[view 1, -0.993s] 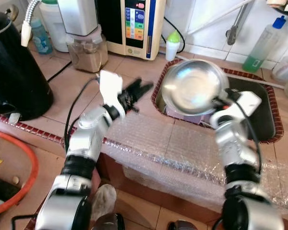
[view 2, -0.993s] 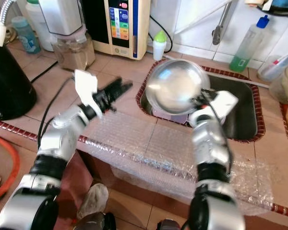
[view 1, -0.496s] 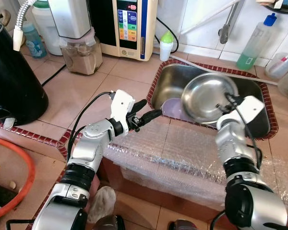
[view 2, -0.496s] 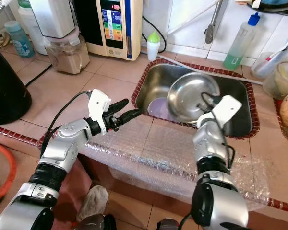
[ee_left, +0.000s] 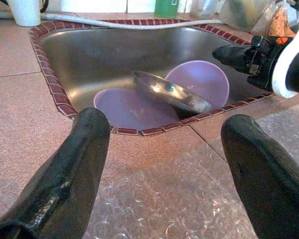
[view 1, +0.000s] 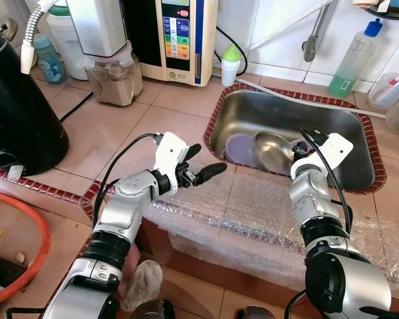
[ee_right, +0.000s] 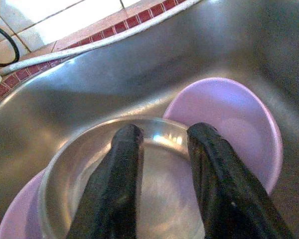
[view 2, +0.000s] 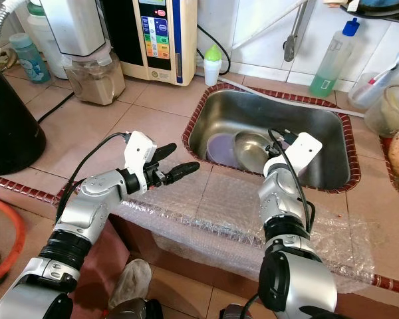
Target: Kitchen organization
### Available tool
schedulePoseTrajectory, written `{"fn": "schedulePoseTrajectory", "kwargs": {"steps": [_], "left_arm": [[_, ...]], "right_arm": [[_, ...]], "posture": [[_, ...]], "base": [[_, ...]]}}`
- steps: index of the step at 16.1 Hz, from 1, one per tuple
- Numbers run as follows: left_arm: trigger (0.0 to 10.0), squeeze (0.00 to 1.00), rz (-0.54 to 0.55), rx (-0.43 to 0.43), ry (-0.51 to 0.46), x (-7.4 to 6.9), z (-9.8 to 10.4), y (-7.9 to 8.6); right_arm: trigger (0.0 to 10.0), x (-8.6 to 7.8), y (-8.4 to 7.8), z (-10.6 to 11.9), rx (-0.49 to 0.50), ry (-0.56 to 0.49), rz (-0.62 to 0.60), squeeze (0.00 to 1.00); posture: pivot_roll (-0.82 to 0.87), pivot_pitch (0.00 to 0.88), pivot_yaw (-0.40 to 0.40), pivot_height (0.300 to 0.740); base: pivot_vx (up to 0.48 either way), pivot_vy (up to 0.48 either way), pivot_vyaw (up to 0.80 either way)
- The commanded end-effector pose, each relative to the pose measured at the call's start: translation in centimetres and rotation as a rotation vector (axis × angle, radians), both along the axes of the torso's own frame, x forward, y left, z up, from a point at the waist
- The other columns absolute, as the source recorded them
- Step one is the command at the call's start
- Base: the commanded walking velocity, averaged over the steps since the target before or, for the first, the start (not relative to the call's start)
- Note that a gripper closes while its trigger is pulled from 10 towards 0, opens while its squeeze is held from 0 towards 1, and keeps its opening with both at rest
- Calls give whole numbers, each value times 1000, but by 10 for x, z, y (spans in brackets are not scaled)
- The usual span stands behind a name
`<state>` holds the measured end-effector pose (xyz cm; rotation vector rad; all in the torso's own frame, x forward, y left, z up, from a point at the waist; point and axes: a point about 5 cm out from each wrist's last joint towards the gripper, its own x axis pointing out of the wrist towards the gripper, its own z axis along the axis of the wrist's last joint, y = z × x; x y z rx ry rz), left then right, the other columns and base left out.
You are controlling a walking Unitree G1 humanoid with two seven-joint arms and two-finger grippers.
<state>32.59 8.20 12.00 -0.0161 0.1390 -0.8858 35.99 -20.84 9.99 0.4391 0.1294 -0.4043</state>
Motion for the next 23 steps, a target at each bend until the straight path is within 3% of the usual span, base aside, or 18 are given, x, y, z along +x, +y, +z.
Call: {"fn": "schedulePoseTrajectory", "kwargs": {"steps": [1, 3, 6, 7, 8, 11, 13, 15, 17, 20, 22, 23], "left_arm": [[10000, 1000, -13, 20, -4, 1, 0, -1], [10000, 1000, -11, 26, -13, 2, 2, -3], [10000, 1000, 37, 11, -37, 2, 4, 1], [10000, 1000, 78, 6, -68, 2, 5, 2], [10000, 1000, 154, -38, -91, -2, 7, 3], [10000, 1000, 254, -77, -123, -12, 6, 0], [10000, 1000, 360, -20, -153, -20, -2, 2], [10000, 0, 447, -34, -156, -27, -4, 12], [10000, 0, 558, -4, -184, -33, -8, 34], [10000, 0, 672, -36, -217, -35, 8, 55], [10000, 0, 667, -24, -265, -34, 17, 51], [10000, 0, 680, -25, -250, -35, 15, 50]], "right_arm": [[10000, 1, 2, -1, 20, -1, 15, 1000], [10000, 0, 1, 2, -18, -23, 59, 1000], [10000, -14, -10, -8, -56, -30, 66, 1000], [10000, -19, -12, -10, -118, -50, 96, 1000], [10000, -26, -6, -5, -217, -136, 202, 1000], [10000, -42, 5, -2, -332, -193, 287, 1000], [10000, -54, 18, -2, -398, -231, 302, 1000], [10000, -64, 32, 3, -495, -273, 330, 1000], [10000, -71, 41, 13, -589, -325, 343, 1000], [10000, -69, 47, 38, -676, -393, 308, 984], [10000, -65, 47, 51, -694, -436, 328, 0], [10000, -66, 44, 47, -715, -419, 335, 0]], "posture": [[-136, 0, 52, 740], [-137, 0, 39, 740], [-130, 0, 34, 740], [-130, 0, 37, 740], [-129, 0, 39, 740], [-137, 0, 55, 740], [-122, 0, 50, 740], [-115, 0, 49, 740], [-84, 0, 50, 740], [-47, 0, 37, 740], [-42, 0, 38, 740], [-41, 0, 43, 740]], "base": [[0, 0, 0], [0, 0, 0], [0, 0, 0], [0, 0, 0], [0, 0, 0], [0, 0, 0], [0, 0, 0], [0, 0, 0], [0, 0, 0], [0, 0, 0], [0, 0, 0], [0, 0, 0]]}}
